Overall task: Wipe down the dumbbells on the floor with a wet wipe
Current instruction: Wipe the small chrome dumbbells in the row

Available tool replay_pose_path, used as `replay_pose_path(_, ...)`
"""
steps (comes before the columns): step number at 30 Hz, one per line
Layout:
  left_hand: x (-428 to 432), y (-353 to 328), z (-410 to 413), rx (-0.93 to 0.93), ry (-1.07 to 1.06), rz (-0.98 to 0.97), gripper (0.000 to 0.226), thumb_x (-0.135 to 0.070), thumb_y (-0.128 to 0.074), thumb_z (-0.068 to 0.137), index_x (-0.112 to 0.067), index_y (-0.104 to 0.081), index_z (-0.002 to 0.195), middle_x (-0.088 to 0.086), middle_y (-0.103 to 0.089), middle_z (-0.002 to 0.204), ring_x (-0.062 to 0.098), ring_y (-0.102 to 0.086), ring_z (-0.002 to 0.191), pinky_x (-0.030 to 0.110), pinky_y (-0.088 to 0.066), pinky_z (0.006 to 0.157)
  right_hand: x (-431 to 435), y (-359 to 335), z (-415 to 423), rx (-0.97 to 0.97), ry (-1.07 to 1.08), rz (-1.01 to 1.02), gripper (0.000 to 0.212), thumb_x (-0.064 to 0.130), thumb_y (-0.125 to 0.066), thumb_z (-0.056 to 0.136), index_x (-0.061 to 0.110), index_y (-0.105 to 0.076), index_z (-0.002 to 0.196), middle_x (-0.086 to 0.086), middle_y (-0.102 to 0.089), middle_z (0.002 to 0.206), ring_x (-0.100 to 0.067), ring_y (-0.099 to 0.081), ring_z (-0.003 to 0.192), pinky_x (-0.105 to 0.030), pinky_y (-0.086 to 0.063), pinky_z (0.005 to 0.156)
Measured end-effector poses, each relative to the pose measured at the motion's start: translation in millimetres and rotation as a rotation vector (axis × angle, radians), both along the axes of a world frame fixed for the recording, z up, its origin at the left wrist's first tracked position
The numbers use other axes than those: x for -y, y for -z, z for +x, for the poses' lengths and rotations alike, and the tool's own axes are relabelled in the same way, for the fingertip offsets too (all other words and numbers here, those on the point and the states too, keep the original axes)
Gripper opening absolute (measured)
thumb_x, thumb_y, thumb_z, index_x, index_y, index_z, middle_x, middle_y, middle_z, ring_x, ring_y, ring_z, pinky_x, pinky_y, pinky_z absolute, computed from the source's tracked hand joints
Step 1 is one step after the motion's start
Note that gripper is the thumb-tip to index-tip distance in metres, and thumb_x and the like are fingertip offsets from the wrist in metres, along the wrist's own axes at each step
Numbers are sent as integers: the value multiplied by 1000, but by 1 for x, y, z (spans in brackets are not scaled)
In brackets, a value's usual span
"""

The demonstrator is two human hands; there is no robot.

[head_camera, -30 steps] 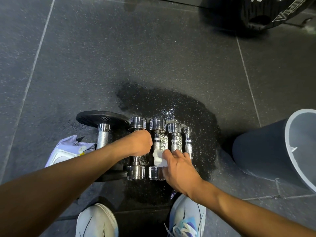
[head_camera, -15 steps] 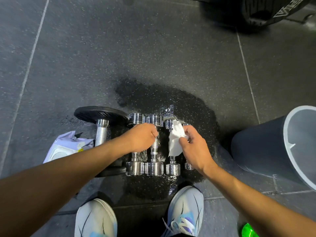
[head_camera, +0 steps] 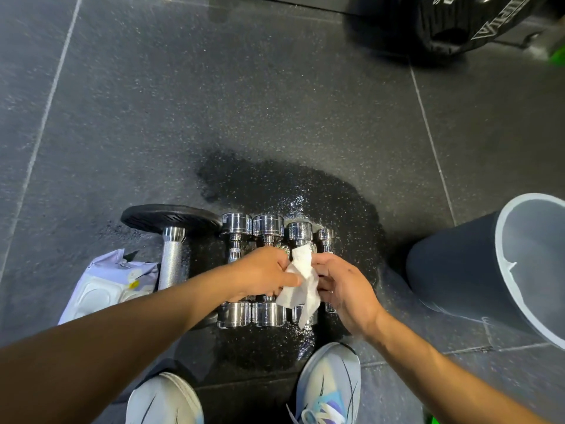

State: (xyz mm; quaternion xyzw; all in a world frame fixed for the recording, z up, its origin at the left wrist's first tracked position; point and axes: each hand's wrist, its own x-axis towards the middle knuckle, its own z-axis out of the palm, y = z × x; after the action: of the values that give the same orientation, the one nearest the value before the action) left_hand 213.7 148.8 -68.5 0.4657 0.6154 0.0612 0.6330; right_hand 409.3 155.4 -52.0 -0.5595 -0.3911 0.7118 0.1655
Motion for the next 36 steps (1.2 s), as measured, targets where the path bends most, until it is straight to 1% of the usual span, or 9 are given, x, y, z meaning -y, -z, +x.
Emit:
replay_pose_path(4,-1,1,2,16,12,11,32,-35,-80,84,-8,-67,95,18,-72,103,17,-63,74,35,-50,67,2,9,8,132,-109,155,24,26,-77,91,10,-67,106,-18,-71,103,-22,-66,87,-35,-55,85)
replay_pose_path(7,-5,1,0,41,35,16,26,-21,-80,84,-5,-63,94,14,-72,99,16,-68,79,35,-59,73,3,13,11,184,-67,172,6,14,-71,96,10,-68,100,-18,-70,90,-22,-63,75,-39,-55,73)
replay_pose_path(9,-9,0,-2,66,10,9,28,-15,-78,85,0,-59,100,18,-69,103,22,-71,89,48,-62,81,0,15,15,272,-46,223,18,23,-65,101,6,-64,94,-13,-58,75,-20,-51,65,-35,-46,60)
replay_pose_path(14,-19,-10,-4,-71,-109,164,19,-16,-66,94,-12,-52,107,6,-60,104,21,-63,91,29,-52,62,-23,19,19,375,102,306,25,37,-56,100,12,-62,98,-3,-63,81,-18,-55,72,-36,-45,65)
replay_pose_path(18,-33,-15,-6,-171,-178,440,21,-19,-62,95,-18,-46,109,5,-62,96,26,-67,85,43,-57,66,-48,12,8,529,121,493,6,26,-55,101,26,-57,107,7,-67,94,-11,-63,78,-20,-51,59)
replay_pose_path(21,-43,-13,-8,-235,-190,557,28,-20,-62,94,-18,-41,114,4,-58,91,25,-62,78,46,-53,65,-65,17,0,582,92,659,15,16,-54,98,28,-48,106,2,-61,97,-17,-58,82,-34,-51,67)
replay_pose_path(25,-44,-3,-9,-321,-90,646,45,-13,-61,91,-26,-37,127,2,-52,102,22,-56,84,47,-52,73,-75,27,-11,756,-180,900,30,6,-59,95,20,-54,121,-6,-48,117,-10,-48,93,-16,-43,79)
replay_pose_path(28,-38,4,-8,-399,99,570,37,-16,-62,93,-21,-51,128,3,-53,114,25,-58,99,47,-52,86,-68,42,-19,1021,-505,1144,26,22,-65,93,19,-63,119,-9,-49,130,-28,-45,113,-39,-46,87)
replay_pose_path(36,-21,6,2,-348,317,373,23,-19,-52,97,-12,-73,93,4,-76,91,20,-73,82,38,-60,76,-32,49,-23,737,-462,848,25,12,-49,103,15,-53,127,-10,-53,120,-25,-63,95,-40,-56,80)
